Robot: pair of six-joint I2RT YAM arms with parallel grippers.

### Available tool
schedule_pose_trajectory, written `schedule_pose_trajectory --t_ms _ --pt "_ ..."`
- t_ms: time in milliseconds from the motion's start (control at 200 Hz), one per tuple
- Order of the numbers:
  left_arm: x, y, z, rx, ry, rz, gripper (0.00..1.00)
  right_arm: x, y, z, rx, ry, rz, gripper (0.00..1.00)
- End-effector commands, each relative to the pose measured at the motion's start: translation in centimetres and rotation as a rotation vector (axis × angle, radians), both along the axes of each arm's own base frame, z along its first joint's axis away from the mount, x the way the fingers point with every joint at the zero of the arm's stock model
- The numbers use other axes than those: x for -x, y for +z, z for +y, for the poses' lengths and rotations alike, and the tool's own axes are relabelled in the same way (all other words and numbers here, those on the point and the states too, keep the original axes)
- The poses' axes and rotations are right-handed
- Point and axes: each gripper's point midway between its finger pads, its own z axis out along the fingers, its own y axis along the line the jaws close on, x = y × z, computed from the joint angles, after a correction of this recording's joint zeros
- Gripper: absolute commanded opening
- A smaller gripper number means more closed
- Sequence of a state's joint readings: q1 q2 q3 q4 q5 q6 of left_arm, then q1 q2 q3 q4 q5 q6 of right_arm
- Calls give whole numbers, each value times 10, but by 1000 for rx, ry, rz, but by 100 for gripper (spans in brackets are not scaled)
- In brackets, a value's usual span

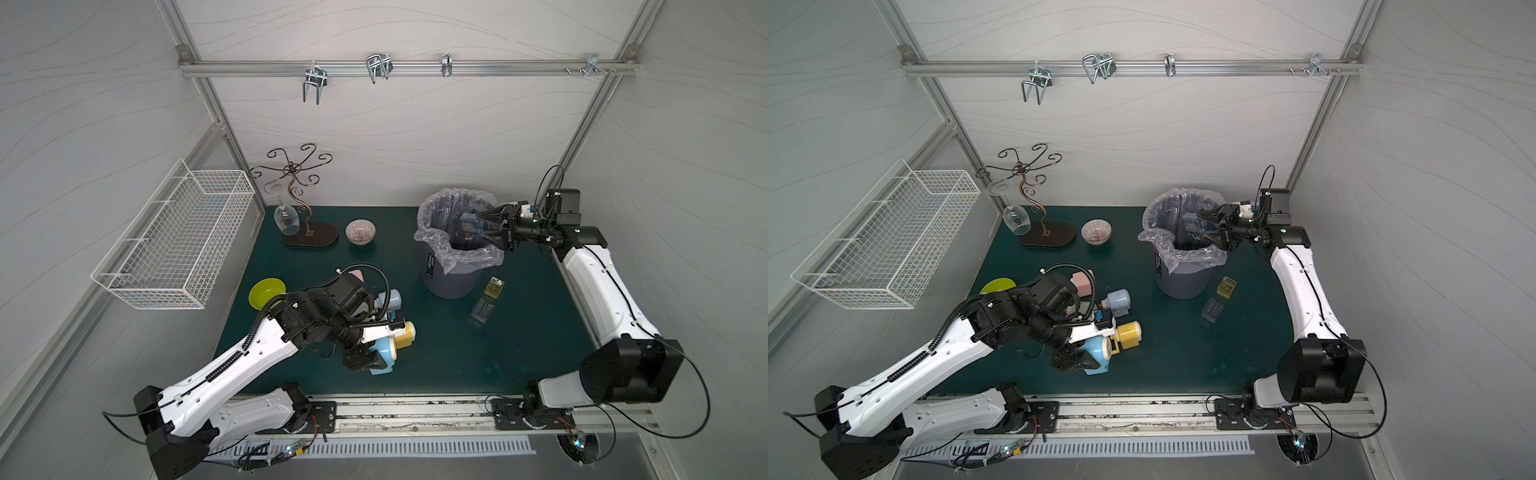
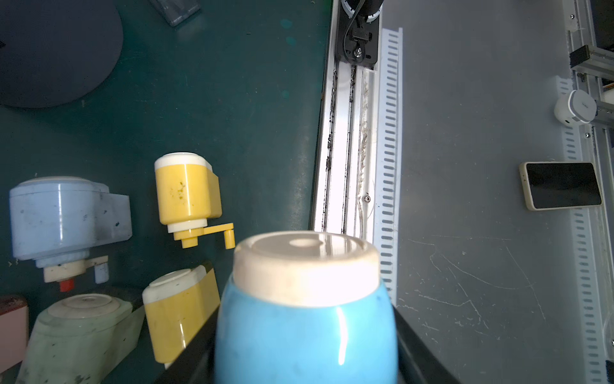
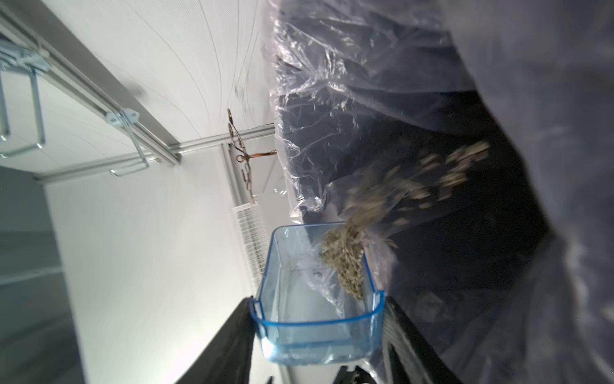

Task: Take out the pencil sharpener tray and clean the shavings
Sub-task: Pour the shavings into the trash bin.

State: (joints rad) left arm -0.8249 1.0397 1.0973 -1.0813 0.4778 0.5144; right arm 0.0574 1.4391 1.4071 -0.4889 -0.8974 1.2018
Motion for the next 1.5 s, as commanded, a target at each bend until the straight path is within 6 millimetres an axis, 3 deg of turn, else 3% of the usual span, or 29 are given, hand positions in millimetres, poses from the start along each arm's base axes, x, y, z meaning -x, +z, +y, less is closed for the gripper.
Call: schedule_pose_trajectory --t_ms 0,250,345,505,605,715,816,906,956,1006,1026,1066,1106,1196,1281,1386,1496 --pt "-8 10 -7 40 -17 -57 0 6 27 7 -190 10 94 0" --pt "-9 9 -7 38 -17 -59 0 14 48 0 -278 -67 204 0" --pt "-9 10 -7 39 -15 -59 0 16 65 2 -316 -56 196 0" --pt "-11 12 -8 50 -12 -75 0 13 77 10 -401 -30 217 0" --pt "-12 14 -9 54 -12 -80 0 14 66 11 -410 -25 274 0" --pt "-11 13 -8 47 -12 -75 0 27 97 12 -448 -55 193 0" --pt "-12 12 -10 50 -17 -80 0 19 77 11 -457 -36 268 0" --pt "-12 13 -10 43 -16 -69 0 22 106 13 -545 -83 167 0" --pt "-12 13 -11 48 -16 -68 0 20 101 6 -461 -113 141 0" --pt "-14 13 -12 56 -17 -80 0 15 80 6 -454 -82 221 0" --pt "-14 14 -13 58 -16 -81 0 12 79 7 -495 -74 232 0" --pt "-15 16 -13 58 -17 -80 0 9 99 8 -594 -90 147 0" --pt "-14 16 -12 53 -14 -71 0 14 104 11 -570 -84 134 0" --pt "-14 17 -14 59 -22 -77 0 12 77 4 -421 -77 161 0" --pt "-16 22 -14 49 -30 -83 0 11 90 3 -462 -67 72 0" --pt "-20 29 -15 43 -52 -114 0 13 76 4 -339 -30 39 0" --pt "-26 36 -19 27 -77 -131 0 5 69 10 -463 7 81 0"
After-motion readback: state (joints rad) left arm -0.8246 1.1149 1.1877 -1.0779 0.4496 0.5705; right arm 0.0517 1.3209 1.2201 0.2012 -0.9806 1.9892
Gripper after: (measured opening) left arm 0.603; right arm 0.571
